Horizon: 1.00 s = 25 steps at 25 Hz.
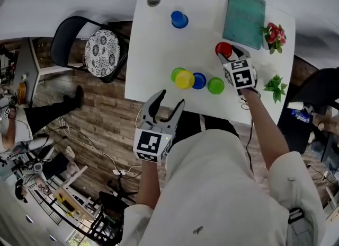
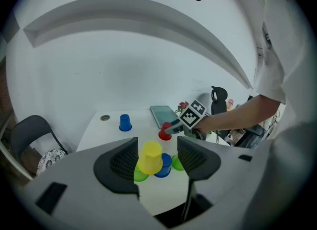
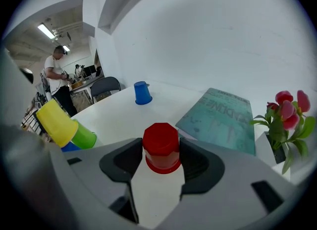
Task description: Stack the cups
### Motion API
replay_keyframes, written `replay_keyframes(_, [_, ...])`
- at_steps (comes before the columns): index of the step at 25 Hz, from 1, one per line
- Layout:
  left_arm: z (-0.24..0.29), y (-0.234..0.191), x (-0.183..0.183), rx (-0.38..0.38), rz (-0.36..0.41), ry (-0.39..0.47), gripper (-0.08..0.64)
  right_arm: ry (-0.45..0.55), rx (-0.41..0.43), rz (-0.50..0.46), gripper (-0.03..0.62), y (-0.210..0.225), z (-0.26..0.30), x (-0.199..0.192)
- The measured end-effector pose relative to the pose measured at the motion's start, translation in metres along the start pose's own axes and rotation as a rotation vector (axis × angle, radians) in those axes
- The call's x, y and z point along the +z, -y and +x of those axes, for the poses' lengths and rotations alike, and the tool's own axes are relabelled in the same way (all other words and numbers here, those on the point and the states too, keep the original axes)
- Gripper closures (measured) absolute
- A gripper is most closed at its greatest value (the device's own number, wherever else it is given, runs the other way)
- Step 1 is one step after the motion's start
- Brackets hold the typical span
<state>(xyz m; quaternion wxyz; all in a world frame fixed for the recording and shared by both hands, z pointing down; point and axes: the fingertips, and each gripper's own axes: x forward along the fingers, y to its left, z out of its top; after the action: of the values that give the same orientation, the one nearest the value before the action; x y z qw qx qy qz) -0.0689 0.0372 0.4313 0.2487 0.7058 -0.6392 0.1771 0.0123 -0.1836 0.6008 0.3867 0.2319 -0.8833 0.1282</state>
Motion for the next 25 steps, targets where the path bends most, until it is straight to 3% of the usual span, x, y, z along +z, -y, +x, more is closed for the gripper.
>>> replay_keyframes(12, [-0.014,0.000,-0.001,0.005,-0.003,0.029,0.305,0.031,-0.006,-0.011,0.359,-0.002,-0.029,0.010])
replay_keyframes(25, [-0.016,0.009,0.011,-0.041,0.040,0.087,0.308,0.074,0.106,-0.087,0.359,-0.054,-0.109,0.021])
